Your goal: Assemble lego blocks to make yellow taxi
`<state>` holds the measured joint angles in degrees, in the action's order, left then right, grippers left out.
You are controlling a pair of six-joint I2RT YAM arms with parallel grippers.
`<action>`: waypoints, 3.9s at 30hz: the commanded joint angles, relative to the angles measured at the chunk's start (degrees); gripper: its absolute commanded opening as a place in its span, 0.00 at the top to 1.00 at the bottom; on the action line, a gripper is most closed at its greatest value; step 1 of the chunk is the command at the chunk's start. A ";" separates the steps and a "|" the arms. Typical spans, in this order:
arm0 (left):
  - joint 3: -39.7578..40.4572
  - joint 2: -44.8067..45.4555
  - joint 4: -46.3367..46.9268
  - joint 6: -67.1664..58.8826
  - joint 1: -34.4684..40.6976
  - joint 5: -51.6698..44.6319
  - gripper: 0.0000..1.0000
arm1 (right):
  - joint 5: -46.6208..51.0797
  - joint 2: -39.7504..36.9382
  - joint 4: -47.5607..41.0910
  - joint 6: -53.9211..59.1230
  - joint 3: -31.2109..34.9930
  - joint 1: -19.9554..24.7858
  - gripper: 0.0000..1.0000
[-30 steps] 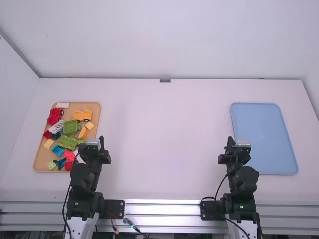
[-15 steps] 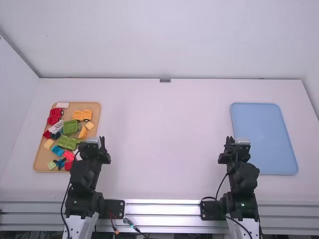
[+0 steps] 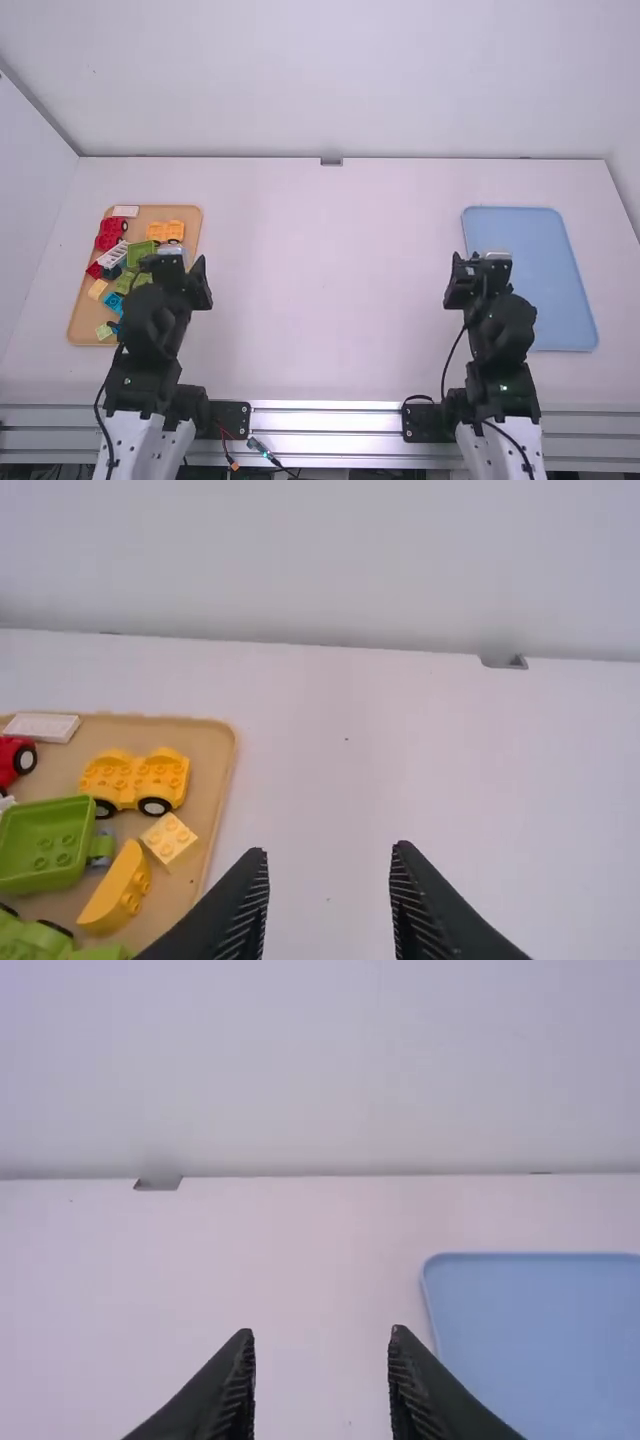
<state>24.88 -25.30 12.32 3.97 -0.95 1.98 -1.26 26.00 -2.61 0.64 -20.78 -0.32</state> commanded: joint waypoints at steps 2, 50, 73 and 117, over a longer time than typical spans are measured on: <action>7.82 -6.95 2.12 1.97 -1.93 -1.38 0.60 | -0.43 5.38 -0.35 0.31 -6.05 -0.35 0.60; 101.57 -108.48 50.88 37.22 -18.32 -6.58 0.01 | -2.99 50.95 -8.85 0.92 -44.72 -1.55 0.01; 89.88 -110.46 48.37 62.47 -18.99 -0.07 0.01 | -2.97 50.95 -6.10 0.92 -41.35 -1.57 0.01; 83.47 -110.49 42.21 70.20 -19.63 3.02 0.17 | -3.02 50.95 -6.03 0.90 -41.11 -1.55 0.01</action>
<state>109.21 -135.85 54.30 73.87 -20.10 4.75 -4.12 76.69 -8.75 1.78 -62.39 -1.56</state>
